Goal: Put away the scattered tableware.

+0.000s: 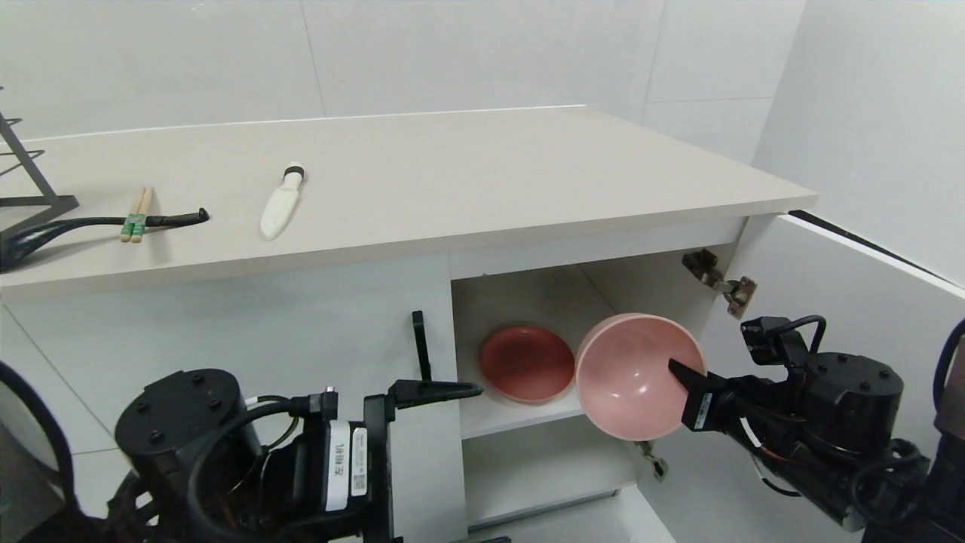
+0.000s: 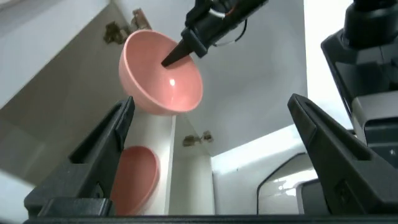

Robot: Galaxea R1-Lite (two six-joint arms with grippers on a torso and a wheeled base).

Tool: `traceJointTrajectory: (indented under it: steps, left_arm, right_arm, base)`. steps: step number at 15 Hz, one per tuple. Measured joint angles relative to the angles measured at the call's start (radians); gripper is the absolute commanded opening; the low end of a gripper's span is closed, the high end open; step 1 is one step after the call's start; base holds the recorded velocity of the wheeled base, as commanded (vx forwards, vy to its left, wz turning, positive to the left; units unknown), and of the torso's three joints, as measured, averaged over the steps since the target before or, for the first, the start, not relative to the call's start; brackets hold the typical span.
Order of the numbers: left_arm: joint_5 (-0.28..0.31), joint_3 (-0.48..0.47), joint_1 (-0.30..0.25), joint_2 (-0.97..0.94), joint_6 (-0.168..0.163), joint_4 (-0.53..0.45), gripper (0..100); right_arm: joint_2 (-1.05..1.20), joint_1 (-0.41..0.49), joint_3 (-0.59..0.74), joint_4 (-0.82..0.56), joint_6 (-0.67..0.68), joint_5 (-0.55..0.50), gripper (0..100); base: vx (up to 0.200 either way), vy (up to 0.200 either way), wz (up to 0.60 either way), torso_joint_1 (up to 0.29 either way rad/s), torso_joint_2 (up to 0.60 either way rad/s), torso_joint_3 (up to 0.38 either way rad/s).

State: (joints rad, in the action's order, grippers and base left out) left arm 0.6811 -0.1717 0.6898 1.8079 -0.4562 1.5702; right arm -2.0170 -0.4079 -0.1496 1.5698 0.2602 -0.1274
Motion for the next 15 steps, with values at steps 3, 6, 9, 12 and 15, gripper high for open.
traceJointTrajectory:
  steps: [3, 6, 9, 12, 15]
  left_arm:
    - [-0.005, 0.122, -0.036, -0.090, -0.007, -0.001, 100]
    - [-0.185, 0.164, -0.081, -0.193, 0.020, 0.000, 100]
    - [-0.341, 0.170, -0.078, -0.275, 0.066, 0.000, 100]
    - [-0.463, 0.170, -0.011, -0.347, 0.186, -0.045, 100]
    - [-0.582, 0.172, 0.030, -0.376, 0.255, -0.094, 100]
  right_arm:
    - [-0.002, -0.008, 0.000, 0.000, 0.010, 0.000, 0]
    - [-0.051, -0.002, -0.046, 0.000, 0.048, 0.001, 0]
    - [-0.165, 0.004, -0.149, 0.000, 0.059, 0.004, 0]
    - [-0.269, -0.026, -0.269, 0.000, 0.043, 0.019, 0]
    - [-0.327, -0.040, -0.317, 0.000, -0.056, 0.111, 0]
  base:
    - [0.000, 0.000, 0.00, 0.000, 0.00, 0.000]
    - [0.000, 0.000, 0.00, 0.000, 0.00, 0.000]
    - [0.000, 0.000, 0.00, 0.000, 0.00, 0.000]
    - [0.000, 0.000, 0.00, 0.000, 0.00, 0.000]
    - [0.000, 0.000, 0.00, 0.000, 0.00, 0.000]
